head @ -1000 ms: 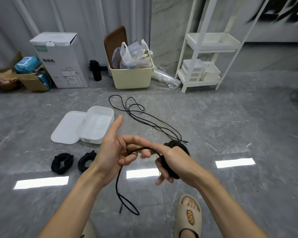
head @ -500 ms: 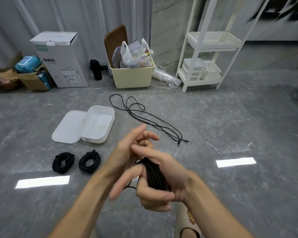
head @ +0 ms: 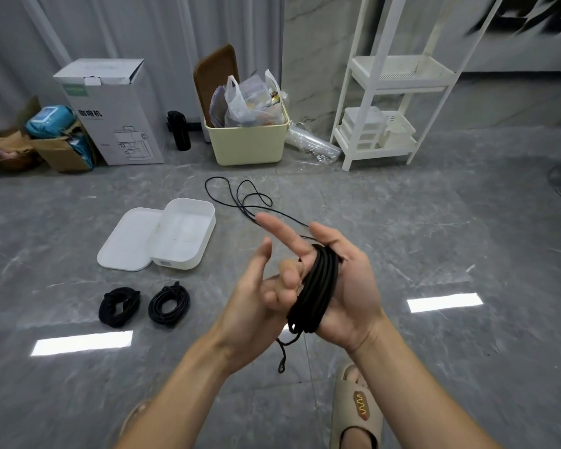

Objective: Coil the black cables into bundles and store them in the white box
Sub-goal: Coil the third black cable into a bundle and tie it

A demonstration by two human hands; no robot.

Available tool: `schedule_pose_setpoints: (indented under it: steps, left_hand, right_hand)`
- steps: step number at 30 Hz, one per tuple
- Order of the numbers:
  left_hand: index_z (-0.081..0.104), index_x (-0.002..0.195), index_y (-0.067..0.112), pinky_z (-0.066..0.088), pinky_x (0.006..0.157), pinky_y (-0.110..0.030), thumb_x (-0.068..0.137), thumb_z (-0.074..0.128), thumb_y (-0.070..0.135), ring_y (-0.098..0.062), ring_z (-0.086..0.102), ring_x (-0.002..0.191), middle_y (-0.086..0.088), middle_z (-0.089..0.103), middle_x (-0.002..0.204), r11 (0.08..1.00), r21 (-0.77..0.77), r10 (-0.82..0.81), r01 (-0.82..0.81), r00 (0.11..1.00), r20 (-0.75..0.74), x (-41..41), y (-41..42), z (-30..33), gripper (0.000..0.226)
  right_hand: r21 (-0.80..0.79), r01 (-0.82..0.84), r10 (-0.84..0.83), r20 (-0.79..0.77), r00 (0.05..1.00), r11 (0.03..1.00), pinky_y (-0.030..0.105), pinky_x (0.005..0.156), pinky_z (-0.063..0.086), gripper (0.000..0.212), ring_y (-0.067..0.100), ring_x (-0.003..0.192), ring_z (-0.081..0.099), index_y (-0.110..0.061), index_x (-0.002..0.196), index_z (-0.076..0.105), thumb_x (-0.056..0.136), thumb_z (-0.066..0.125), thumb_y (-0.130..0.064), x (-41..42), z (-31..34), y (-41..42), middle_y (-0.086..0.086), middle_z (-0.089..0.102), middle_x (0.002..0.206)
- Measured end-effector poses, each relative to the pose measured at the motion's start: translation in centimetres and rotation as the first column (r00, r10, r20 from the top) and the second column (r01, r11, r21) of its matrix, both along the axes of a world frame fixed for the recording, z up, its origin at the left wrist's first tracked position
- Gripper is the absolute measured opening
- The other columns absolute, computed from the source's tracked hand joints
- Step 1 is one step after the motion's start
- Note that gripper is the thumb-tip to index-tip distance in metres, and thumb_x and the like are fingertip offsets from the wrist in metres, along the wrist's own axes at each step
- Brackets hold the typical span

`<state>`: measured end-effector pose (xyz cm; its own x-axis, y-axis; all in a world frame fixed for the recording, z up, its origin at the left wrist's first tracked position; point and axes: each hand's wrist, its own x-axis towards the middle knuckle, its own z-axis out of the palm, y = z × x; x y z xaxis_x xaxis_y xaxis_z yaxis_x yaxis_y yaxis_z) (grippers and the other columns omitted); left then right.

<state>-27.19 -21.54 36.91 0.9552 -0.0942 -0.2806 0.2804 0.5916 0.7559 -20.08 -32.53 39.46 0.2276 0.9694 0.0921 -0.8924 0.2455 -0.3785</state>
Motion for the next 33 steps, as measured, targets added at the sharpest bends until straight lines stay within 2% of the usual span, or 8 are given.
schedule_pose_setpoints:
  steps: [2, 5, 9, 11, 20, 25, 30, 33]
  left_hand:
    - [0.075, 0.111, 0.016, 0.041, 0.109, -0.033, 0.095, 0.027, 0.067, -0.017, 0.059, 0.119, -0.018, 0.060, 0.117, 0.999, 0.034, 0.019, -0.018, 0.999, -0.033, 0.2, -0.3, -0.2, 0.072]
    - [0.075, 0.112, 0.029, 0.050, 0.095, -0.026, 0.097, 0.019, 0.067, -0.006, 0.063, 0.110, 0.005, 0.071, 0.114, 0.998, 0.039, -0.044, 0.045, 0.999, -0.023, 0.2, -0.4, -0.3, 0.069]
    - [0.060, 0.136, 0.012, 0.031, 0.117, -0.044, 0.094, 0.011, 0.074, -0.027, 0.050, 0.135, -0.017, 0.059, 0.138, 0.990, 0.056, -0.131, 0.133, 0.991, -0.040, 0.3, -0.2, -0.7, 0.091]
    - [0.061, 0.135, 0.012, 0.026, 0.120, -0.048, 0.092, 0.007, 0.076, -0.030, 0.051, 0.132, -0.021, 0.057, 0.138, 0.981, 0.072, -0.178, 0.180, 0.984, -0.034, 0.3, -0.2, -0.8, 0.095]
    - [0.057, 0.137, 0.005, 0.038, 0.110, -0.038, 0.089, 0.005, 0.079, -0.032, 0.057, 0.128, -0.016, 0.060, 0.136, 0.951, -0.044, -0.309, 0.307, 0.948, -0.071, 0.1, 0.0, -0.5, 0.102]
    - [0.059, 0.133, 0.002, 0.049, 0.089, -0.031, 0.089, 0.006, 0.079, -0.031, 0.065, 0.114, -0.020, 0.064, 0.130, 0.953, -0.036, -0.302, 0.299, 0.947, -0.114, -0.1, 0.3, 0.0, 0.104]
    - [0.062, 0.131, 0.002, 0.047, 0.072, -0.025, 0.086, 0.012, 0.081, -0.025, 0.068, 0.091, -0.023, 0.066, 0.124, 0.948, 0.025, -0.312, 0.318, 0.939, -0.143, -0.2, 1.1, 0.1, 0.103]
    - [0.067, 0.126, 0.003, 0.044, 0.065, -0.023, 0.085, 0.015, 0.082, -0.021, 0.066, 0.078, -0.023, 0.067, 0.122, 0.936, 0.061, -0.335, 0.347, 0.930, -0.154, -0.2, 1.7, 0.0, 0.103]
  right_hand:
    - [0.022, 0.038, -0.036, -0.077, 0.996, 0.999, 0.047, 0.092, 0.050, 0.058, 0.044, 0.085, 0.069, 0.000, 0.150, 0.037, 0.104, 0.028, -0.034, 0.3, 0.3, -0.3, 0.032, 0.070, 0.091]
    - [-0.025, 0.110, -0.113, -0.105, 0.988, 0.994, 0.047, 0.093, 0.052, 0.057, 0.046, 0.089, 0.070, -0.003, 0.150, 0.036, 0.103, 0.028, -0.034, 0.8, 0.5, -0.7, 0.032, 0.070, 0.094]
    - [-0.106, 0.216, -0.224, -0.079, 0.971, 0.971, 0.046, 0.092, 0.056, 0.056, 0.040, 0.087, 0.073, -0.005, 0.145, 0.047, 0.103, 0.028, -0.036, 1.4, 0.6, -1.2, 0.025, 0.074, 0.089]
    - [-0.134, 0.271, -0.284, -0.086, 0.955, 0.953, 0.044, 0.088, 0.058, 0.056, 0.037, 0.083, 0.074, -0.006, 0.142, 0.053, 0.103, 0.029, -0.036, 1.7, 0.7, -1.3, 0.022, 0.074, 0.084]
    - [-0.221, 0.527, -0.547, -0.040, 0.836, 0.821, 0.042, 0.081, 0.060, 0.051, 0.034, 0.083, 0.074, -0.006, 0.136, 0.059, 0.102, 0.032, -0.032, 2.3, 1.1, -2.0, 0.018, 0.074, 0.081]
    - [-0.297, 0.623, -0.586, 0.211, 0.782, 0.724, 0.042, 0.085, 0.059, 0.048, 0.038, 0.093, 0.072, -0.008, 0.136, 0.055, 0.103, 0.031, -0.033, 2.0, 1.6, -2.0, 0.019, 0.074, 0.085]
    - [-0.374, 0.690, -0.517, 0.467, 0.717, 0.620, 0.041, 0.088, 0.056, 0.045, 0.046, 0.096, 0.070, -0.011, 0.134, 0.055, 0.106, 0.030, -0.036, 1.8, 1.3, -1.5, 0.024, 0.073, 0.088]
    - [-0.411, 0.746, -0.395, 0.659, 0.640, 0.523, 0.039, 0.091, 0.053, 0.042, 0.036, 0.092, 0.073, -0.020, 0.127, 0.061, 0.106, 0.031, -0.040, 1.6, 0.7, -1.3, 0.020, 0.075, 0.087]
